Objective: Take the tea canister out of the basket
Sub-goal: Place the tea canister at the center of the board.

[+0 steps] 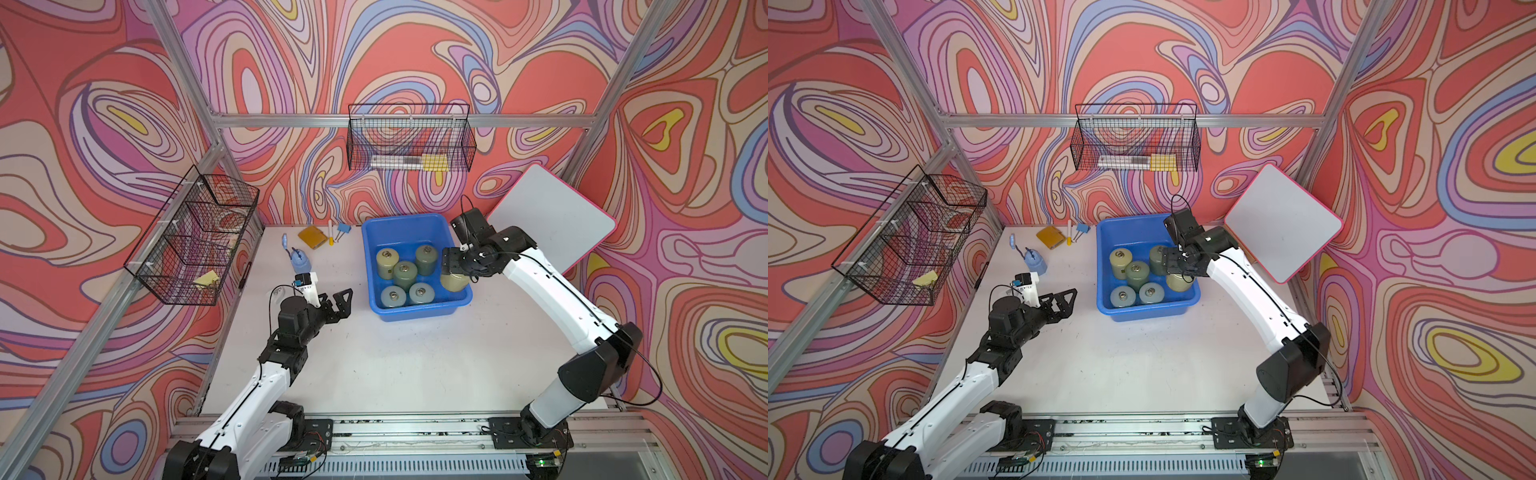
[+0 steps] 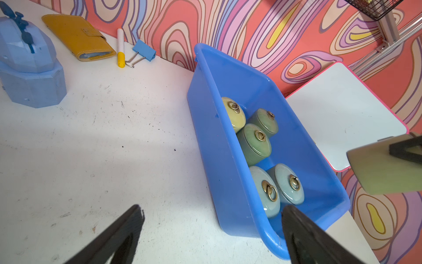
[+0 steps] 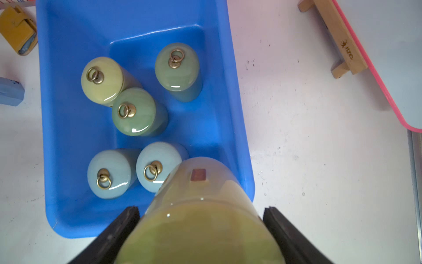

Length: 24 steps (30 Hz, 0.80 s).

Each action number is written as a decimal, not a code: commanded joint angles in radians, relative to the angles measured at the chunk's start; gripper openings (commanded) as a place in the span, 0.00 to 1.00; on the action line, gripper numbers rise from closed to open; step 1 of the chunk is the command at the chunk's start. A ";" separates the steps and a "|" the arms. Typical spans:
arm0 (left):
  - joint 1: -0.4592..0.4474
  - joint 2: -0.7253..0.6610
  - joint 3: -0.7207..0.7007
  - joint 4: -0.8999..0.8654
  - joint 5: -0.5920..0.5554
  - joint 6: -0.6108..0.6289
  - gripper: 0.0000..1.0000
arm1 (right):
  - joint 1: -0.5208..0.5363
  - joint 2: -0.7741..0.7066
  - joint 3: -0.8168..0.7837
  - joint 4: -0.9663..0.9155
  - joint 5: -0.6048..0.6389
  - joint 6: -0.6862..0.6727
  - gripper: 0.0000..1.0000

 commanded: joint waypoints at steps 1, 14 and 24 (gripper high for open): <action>-0.005 -0.011 -0.011 0.014 -0.001 -0.001 0.99 | 0.025 -0.102 -0.065 0.032 0.014 0.044 0.61; -0.005 -0.016 -0.019 0.027 -0.002 -0.005 0.99 | 0.103 -0.343 -0.426 0.064 0.022 0.149 0.61; -0.005 -0.016 -0.022 0.030 0.000 0.000 0.99 | 0.111 -0.386 -0.652 0.242 0.086 0.163 0.60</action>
